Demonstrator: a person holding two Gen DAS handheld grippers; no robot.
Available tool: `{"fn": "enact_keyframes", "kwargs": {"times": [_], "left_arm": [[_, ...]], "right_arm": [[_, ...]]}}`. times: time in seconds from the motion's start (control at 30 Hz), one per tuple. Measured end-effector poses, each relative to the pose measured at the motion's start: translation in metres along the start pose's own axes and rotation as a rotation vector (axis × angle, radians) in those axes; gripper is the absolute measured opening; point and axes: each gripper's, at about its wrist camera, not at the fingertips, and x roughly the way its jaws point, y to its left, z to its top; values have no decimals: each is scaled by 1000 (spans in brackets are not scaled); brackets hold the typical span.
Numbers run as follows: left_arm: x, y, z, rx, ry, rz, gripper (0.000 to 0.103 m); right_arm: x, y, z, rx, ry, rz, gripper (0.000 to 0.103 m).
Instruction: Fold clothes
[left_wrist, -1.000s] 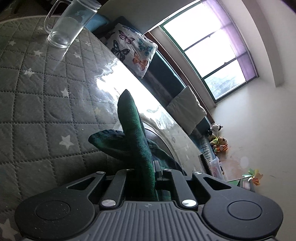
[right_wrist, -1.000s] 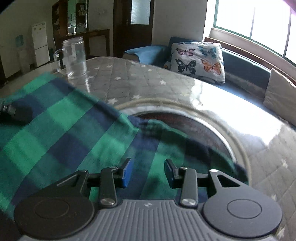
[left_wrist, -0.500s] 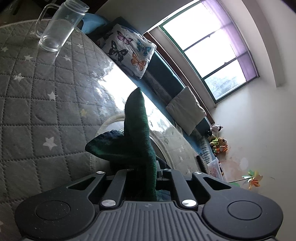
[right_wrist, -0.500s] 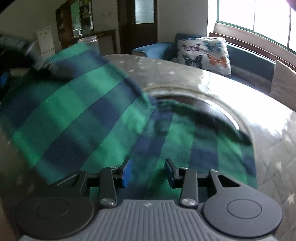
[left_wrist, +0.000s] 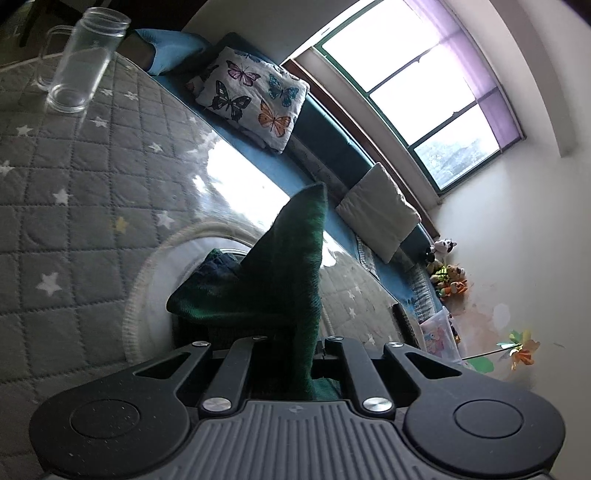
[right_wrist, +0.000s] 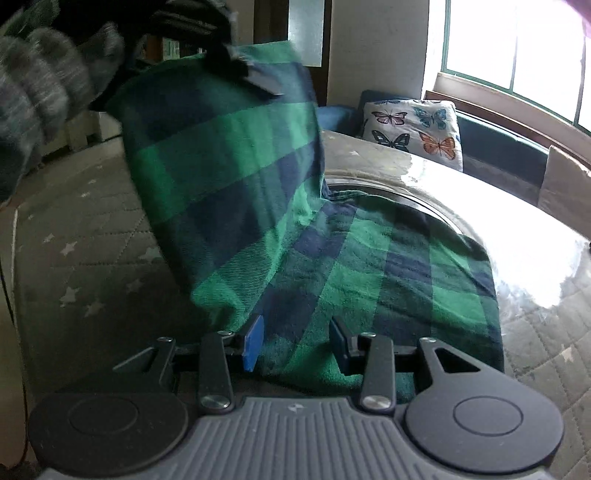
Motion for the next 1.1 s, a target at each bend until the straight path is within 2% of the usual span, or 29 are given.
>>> {"fn": "enact_keyframes", "kwargs": {"times": [0.03,0.1,0.33,0.63,0.8,0.87,0.93,1.1], "left_arm": [[5,-6,0,3,4,8,9],[15,-17,-2,5,17,15,9],[60,-47,-15,24,79,69,9],[118,-52,-45,33,175,126,12],[128,-55,-55,44,201,137,23],[126,-58,-57,48,200,124,37],[125,-61,-59,51,207,115,44],[126,-64,-64,58,237,88,48]], "right_arm": [[-2,-3,-1,10,-4,6,47],[-5,-7,-4,32,-13,13,50],[-15,-25,-18,105,-25,49,52],[-18,-39,-31,171,-50,98,53],[-17,-44,-34,190,-62,125,54],[-17,-46,-35,199,-68,136,54],[-17,-48,-36,207,-74,146,54],[-18,-50,-38,222,-82,158,54]]}}
